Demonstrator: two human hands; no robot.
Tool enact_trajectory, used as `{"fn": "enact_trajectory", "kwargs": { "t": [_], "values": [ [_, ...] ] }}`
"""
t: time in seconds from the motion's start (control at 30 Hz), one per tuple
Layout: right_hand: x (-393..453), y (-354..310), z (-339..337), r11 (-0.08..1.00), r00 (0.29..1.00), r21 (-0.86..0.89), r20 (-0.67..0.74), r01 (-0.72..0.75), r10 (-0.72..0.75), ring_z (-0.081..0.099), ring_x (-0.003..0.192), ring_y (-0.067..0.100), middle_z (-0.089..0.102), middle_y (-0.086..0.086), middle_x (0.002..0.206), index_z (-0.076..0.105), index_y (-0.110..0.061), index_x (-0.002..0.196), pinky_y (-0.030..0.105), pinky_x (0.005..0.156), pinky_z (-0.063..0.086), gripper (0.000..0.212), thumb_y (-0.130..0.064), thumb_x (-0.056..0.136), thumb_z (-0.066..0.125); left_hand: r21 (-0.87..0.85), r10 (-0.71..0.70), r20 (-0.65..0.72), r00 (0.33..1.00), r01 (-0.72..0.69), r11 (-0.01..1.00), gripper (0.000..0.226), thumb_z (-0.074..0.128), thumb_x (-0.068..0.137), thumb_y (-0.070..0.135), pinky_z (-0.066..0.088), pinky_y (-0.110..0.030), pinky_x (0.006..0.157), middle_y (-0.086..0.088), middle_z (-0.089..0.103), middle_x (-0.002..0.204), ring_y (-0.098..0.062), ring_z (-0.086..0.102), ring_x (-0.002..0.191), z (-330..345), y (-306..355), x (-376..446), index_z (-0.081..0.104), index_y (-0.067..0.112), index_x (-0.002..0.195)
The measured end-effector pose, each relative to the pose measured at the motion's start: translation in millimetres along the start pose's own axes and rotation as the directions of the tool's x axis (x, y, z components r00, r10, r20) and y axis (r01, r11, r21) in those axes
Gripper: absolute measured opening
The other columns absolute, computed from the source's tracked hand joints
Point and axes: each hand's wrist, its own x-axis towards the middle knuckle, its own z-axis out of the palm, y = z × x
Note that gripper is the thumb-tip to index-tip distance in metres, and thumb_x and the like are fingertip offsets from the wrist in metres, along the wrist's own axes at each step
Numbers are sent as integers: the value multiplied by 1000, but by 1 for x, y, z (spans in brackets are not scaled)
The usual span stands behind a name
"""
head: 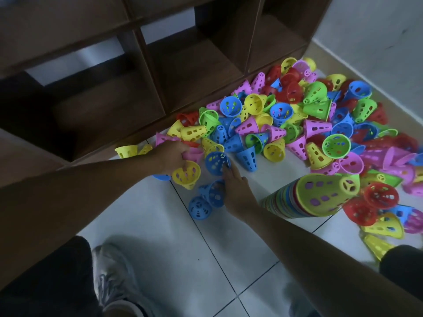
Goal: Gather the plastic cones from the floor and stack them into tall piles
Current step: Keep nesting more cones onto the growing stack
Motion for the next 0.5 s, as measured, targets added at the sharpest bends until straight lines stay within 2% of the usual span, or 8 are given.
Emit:
{"fn": "enact_trajectory", "kwargs": {
  "t": [0.07, 0.17, 0.23, 0.3, 0.4, 0.47, 0.5],
  "values": [
    [-6, -12, -11, 998, 999, 41, -10, 41, -41, 49, 110, 40, 14, 4, 163, 14, -21, 159, 42, 94, 40, 63, -22, 104, 45, 24, -5, -55, 998, 7, 1000, 33, 79, 85, 20, 39, -29, 54, -1, 55, 66, -13, 48, 58, -23, 9, -12, 51, 17, 68],
    [-17, -34, -30, 991, 994, 88, -46, 105, -101, 51, 108, 37, 30, 9, 152, 21, -19, 158, 40, 96, 42, 61, -22, 103, 48, 63, 5, -81, 997, 0, 998, 27, 78, 85, 22, 52, -33, 59, -2, 73, 72, -18, 64, 57, -60, 23, -32, 56, 18, 70],
    [-26, -49, -42, 976, 988, 161, -87, 143, -131, 56, 108, 34, 37, 12, 146, 27, -16, 157, 47, 98, 47, 61, -21, 101, 50, 126, 20, -99, 995, -8, 992, 29, 77, 85, 24, 55, -35, 64, -2, 75, 76, -17, 67, 61, -87, 32, -48, 55, 17, 69],
    [-35, -64, -57, 967, 981, 187, -118, 172, -152, 52, 122, 33, 32, 12, 152, 26, -14, 158, 47, 107, 43, 60, -25, 103, 49, 134, 31, -150, 988, -11, 991, 30, 79, 84, 22, 56, -37, 66, -3, 74, 75, -15, 67, 64, -113, 43, -64, 54, 17, 67],
    [-54, -93, -94, 966, 978, 198, -156, 168, -138, 26, 148, 25, 15, 8, 165, 20, -17, 160, 28, 117, 25, 64, -35, 105, 46, 58, 24, -224, 974, -11, 998, 19, 78, 86, 19, 58, -41, 62, -6, 72, 76, -18, 67, 60, -147, 61, -92, 63, 12, 76],
    [-66, -107, -121, 958, 973, 222, -180, 184, -145, 15, 153, 20, 10, 5, 167, 20, -17, 160, 17, 114, 15, 64, -34, 105, 47, -26, 14, -253, 967, -21, 999, 16, 77, 88, 20, 62, -41, 58, -5, 72, 76, -22, 72, 59, -164, 73, -110, 66, 12, 80],
    [-73, -112, -135, 951, 966, 226, -198, 209, -165, 15, 153, 18, 10, 4, 167, 19, -16, 160, 16, 114, 13, 65, -33, 105, 47, -60, 19, -264, 964, -36, 998, 15, 77, 88, 20, 63, -41, 59, -4, 73, 75, -22, 73, 60, -171, 79, -119, 67, 13, 81]
  ]
}}
